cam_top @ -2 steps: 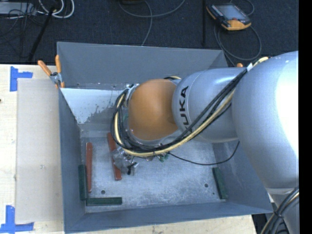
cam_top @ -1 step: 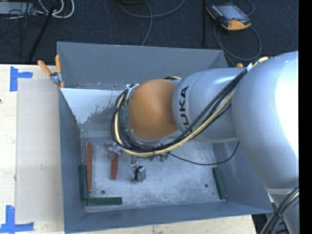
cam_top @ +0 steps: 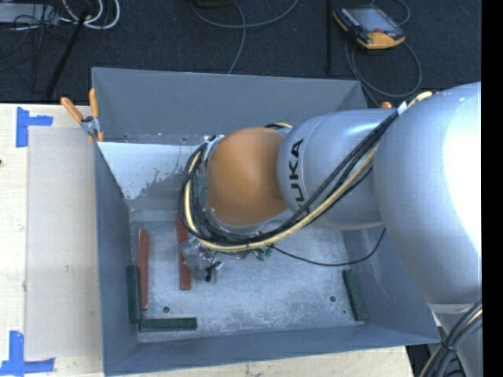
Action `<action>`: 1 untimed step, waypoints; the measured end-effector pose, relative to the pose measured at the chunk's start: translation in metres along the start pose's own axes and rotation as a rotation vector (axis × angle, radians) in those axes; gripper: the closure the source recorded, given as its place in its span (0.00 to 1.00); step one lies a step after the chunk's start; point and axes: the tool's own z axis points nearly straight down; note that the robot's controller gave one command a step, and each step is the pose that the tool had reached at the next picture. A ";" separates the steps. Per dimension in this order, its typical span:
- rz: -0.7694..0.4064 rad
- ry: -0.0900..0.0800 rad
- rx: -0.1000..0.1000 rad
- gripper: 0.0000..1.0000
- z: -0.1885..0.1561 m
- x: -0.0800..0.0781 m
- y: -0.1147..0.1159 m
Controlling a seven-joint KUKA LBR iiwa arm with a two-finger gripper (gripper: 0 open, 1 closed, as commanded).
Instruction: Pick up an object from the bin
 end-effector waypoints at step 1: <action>0.000 0.000 0.000 0.00 0.000 0.000 0.000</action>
Offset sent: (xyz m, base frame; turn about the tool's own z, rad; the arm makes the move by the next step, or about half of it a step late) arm 0.0000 0.0000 0.0000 0.0000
